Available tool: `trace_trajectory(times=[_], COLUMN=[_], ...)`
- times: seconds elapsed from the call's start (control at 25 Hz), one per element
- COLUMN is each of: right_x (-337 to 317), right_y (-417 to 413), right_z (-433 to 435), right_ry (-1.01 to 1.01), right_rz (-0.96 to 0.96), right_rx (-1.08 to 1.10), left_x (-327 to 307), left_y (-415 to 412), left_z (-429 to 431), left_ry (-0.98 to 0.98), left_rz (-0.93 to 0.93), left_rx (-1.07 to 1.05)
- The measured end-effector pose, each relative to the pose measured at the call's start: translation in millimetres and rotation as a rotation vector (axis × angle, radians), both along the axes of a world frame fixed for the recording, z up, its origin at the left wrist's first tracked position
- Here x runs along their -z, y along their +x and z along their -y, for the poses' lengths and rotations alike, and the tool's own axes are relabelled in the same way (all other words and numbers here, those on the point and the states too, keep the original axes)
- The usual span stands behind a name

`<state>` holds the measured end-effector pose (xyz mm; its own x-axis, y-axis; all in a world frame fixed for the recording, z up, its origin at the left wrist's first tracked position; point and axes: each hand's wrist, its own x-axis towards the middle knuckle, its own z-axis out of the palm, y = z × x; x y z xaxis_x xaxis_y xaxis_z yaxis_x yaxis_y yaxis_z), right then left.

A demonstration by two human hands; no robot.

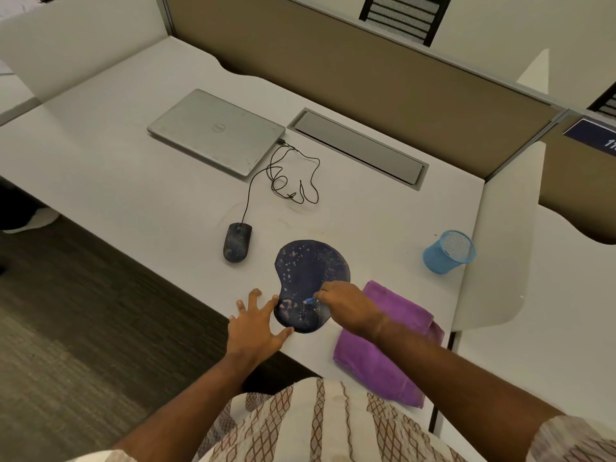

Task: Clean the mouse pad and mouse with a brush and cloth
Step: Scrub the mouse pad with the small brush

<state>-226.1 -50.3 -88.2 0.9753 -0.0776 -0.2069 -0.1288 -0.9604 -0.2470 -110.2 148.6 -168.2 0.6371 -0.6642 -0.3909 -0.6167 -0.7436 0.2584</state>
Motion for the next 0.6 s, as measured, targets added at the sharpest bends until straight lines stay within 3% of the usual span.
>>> trace_trajectory(times=[0.32, 0.6], right_x=[5.2, -2.0], right_y=[-34.8, 10.3], right_z=[13.8, 4.9], right_ry=[-0.039, 0.209], right_rz=[-0.065, -0.022], right_rx=[-0.003, 0.368], left_x=[1.2, 5.4], left_y=[0.7, 1.2], left_z=[-0.3, -0.3], left_ry=[-0.010, -0.010], left_rz=[-0.007, 0.003], left_rx=[-0.004, 0.000])
